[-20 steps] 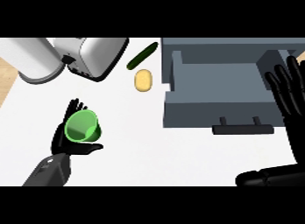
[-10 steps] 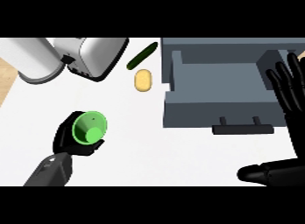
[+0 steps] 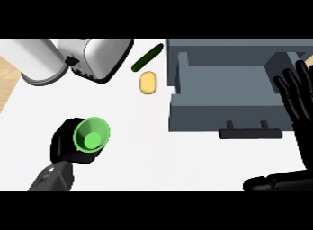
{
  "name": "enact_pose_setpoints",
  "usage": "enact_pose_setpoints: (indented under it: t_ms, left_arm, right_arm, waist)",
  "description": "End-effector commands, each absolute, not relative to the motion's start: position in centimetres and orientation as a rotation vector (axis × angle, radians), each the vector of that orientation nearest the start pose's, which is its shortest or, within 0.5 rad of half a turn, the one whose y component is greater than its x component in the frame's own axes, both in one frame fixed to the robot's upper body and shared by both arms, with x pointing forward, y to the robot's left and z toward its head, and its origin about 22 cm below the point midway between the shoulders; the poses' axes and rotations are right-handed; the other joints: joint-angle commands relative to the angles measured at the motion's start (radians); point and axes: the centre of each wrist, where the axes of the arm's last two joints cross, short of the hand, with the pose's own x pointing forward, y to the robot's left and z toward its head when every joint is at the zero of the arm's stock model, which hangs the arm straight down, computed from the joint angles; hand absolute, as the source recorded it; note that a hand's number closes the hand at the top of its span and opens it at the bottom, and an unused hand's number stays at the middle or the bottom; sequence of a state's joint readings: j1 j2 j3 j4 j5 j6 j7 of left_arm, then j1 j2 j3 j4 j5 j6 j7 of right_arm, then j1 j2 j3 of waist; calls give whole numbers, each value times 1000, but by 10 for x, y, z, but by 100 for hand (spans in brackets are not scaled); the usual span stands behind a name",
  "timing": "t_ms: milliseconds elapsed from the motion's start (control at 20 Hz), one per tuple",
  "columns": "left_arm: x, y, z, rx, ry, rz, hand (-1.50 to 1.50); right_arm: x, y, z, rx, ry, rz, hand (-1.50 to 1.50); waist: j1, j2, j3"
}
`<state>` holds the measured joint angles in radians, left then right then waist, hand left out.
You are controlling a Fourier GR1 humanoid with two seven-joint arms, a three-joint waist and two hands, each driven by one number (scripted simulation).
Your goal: Pick up the cup, place it into the drawer and close the drawer
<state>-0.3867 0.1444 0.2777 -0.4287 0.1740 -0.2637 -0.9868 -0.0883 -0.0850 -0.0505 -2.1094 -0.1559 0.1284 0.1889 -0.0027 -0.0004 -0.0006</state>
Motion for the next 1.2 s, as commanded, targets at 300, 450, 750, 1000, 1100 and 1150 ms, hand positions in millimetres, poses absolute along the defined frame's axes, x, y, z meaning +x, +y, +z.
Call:
enact_pose_setpoints:
  t_ms: [300,450,750,1000,1100,1150]
  left_arm:
    - [281,284,-113,-227,-2052,283,150]
    - [298,267,-84,-277,-2068,163,150]
    - [306,231,-23,-364,-2078,120,150]
    - [315,203,41,-413,-2097,132,150]
    - [305,188,45,-421,-2077,134,150]
    - [323,201,62,-411,-2074,125,150]
  right_arm:
    - [222,-249,146,146,-1988,140,-150]
    - [215,-243,141,126,-1979,131,-150]
    - [214,-257,149,129,-1981,125,-150]
    - [212,-248,143,148,-1964,155,-150]
    - [214,-244,139,123,-1983,130,-150]
    - [216,-237,143,146,-2005,128,-150]
  waist:
    - [10,-3,1]
    - [15,-7,2]
    - [17,-7,2]
    - [11,-6,2]
    - [6,-3,1]
    - [4,-1,1]
